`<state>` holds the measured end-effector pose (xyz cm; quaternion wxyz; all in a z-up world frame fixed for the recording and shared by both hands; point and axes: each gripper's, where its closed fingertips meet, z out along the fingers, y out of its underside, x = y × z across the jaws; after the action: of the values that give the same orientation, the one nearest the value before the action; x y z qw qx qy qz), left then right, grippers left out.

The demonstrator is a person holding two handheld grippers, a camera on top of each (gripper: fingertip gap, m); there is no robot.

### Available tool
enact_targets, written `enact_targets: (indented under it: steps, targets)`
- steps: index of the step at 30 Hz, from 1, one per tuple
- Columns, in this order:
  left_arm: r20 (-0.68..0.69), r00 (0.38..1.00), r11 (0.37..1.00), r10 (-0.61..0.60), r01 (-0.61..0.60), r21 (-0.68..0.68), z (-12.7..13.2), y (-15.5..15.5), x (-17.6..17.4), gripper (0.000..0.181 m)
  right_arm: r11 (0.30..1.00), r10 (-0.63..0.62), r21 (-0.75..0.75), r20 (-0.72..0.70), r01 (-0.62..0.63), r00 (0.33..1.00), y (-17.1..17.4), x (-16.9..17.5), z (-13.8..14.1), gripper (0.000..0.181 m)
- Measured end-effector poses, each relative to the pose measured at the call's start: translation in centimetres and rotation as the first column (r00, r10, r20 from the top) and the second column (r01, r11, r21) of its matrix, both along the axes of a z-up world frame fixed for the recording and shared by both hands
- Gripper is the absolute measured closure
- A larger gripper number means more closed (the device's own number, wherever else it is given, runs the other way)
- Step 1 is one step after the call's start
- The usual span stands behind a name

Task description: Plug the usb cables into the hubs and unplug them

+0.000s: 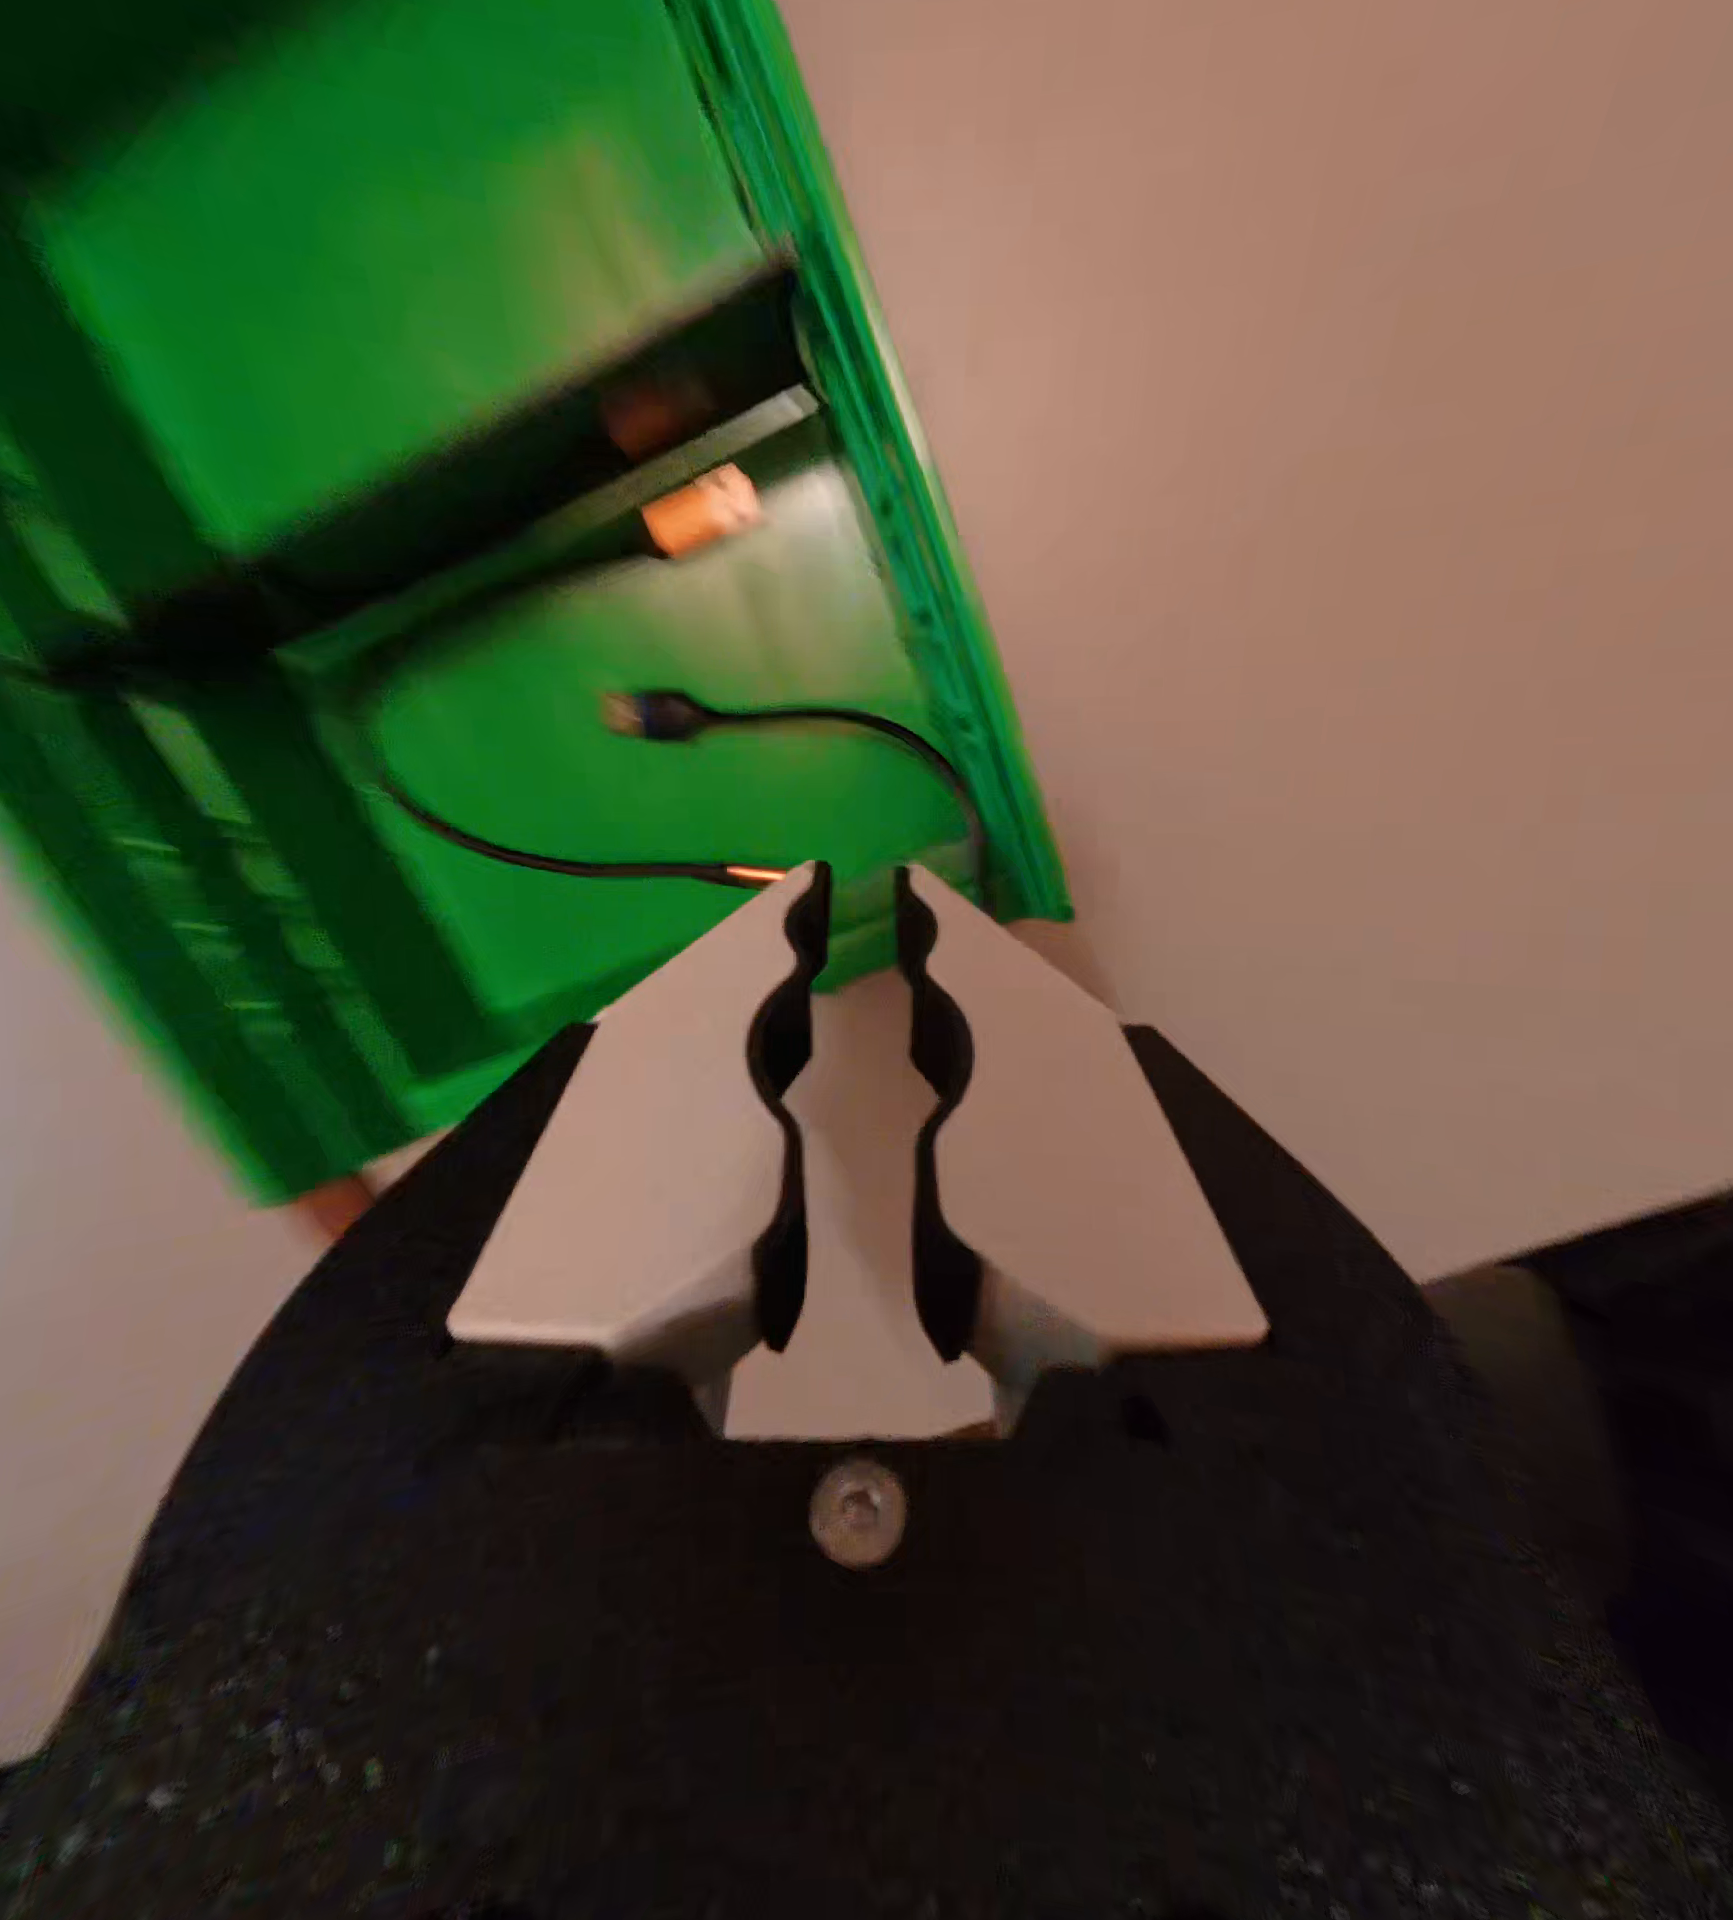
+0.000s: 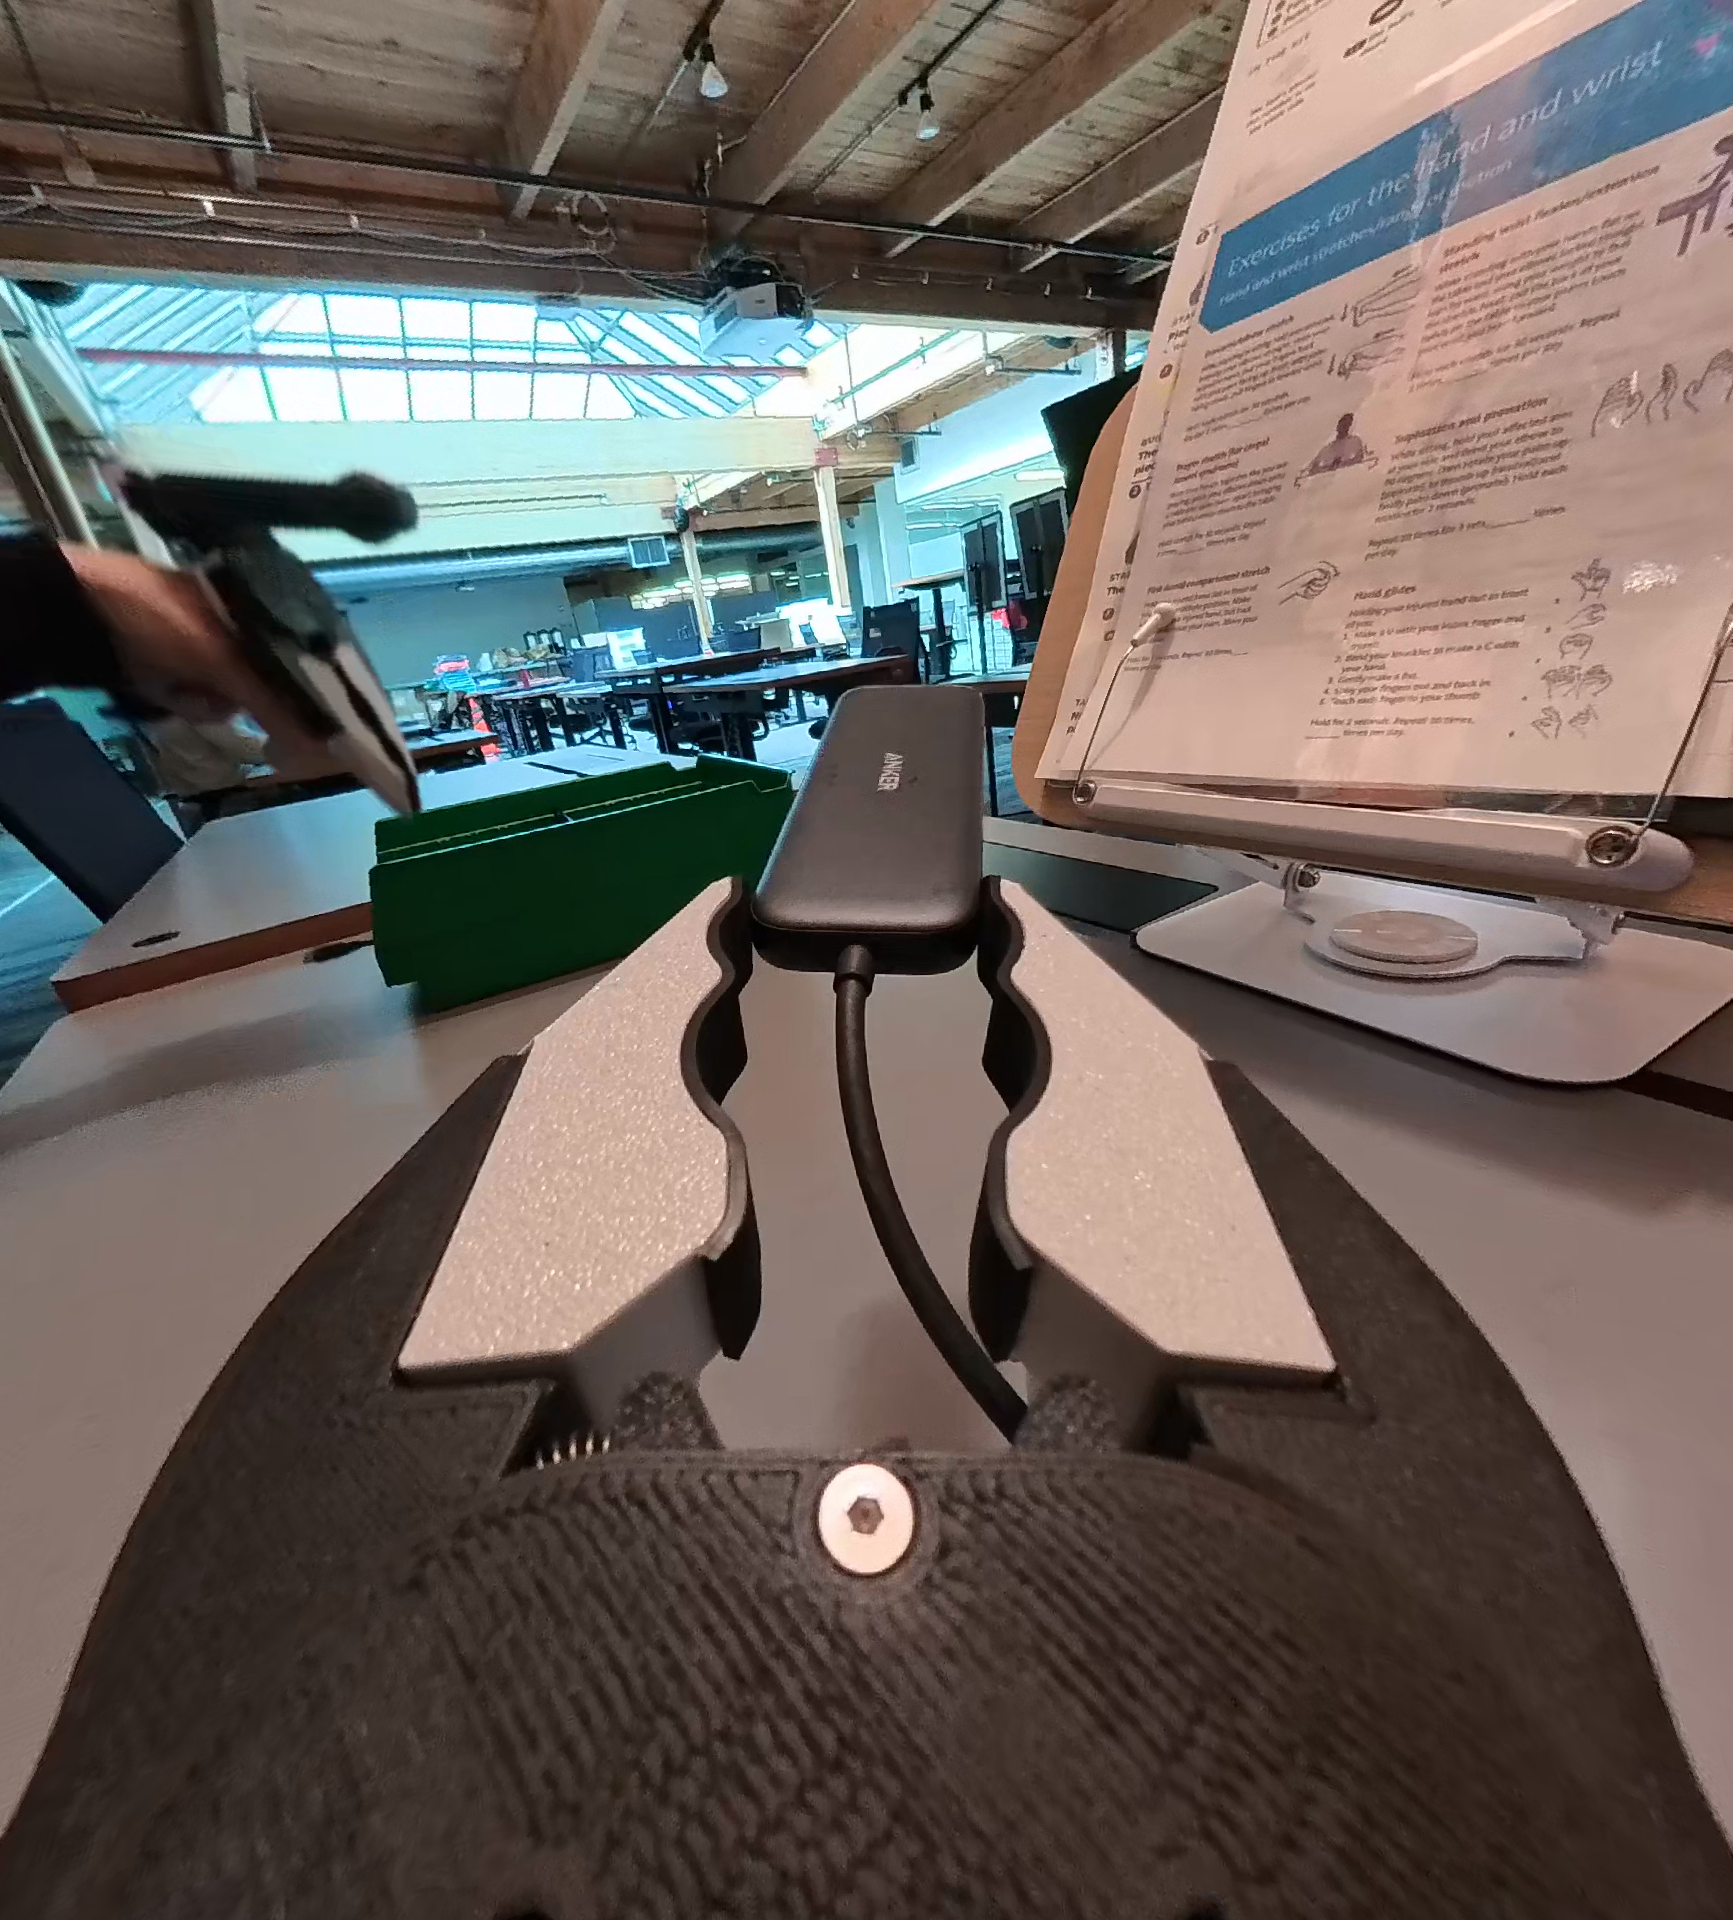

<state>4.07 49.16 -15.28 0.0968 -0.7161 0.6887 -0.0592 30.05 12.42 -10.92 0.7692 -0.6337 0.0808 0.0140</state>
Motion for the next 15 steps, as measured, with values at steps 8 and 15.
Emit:
enact_targets:
  steps: [8,15]
  targets:
    - [0.013,1.0,0.985,0.004,-0.002,-0.171,-4.4,-3.4,-4.0,0.149,1.0,0.016,-0.022,0.007,-0.016,1.0,0.4,-0.3,-0.4,0.138]
    - [-0.096,0.995,0.999,0.016,-0.019,-0.026,-8.1,-3.2,-4.3,0.172,0.999,0.013,-0.037,0.019,-0.012,1.0,0.5,-0.3,-0.7,0.138]
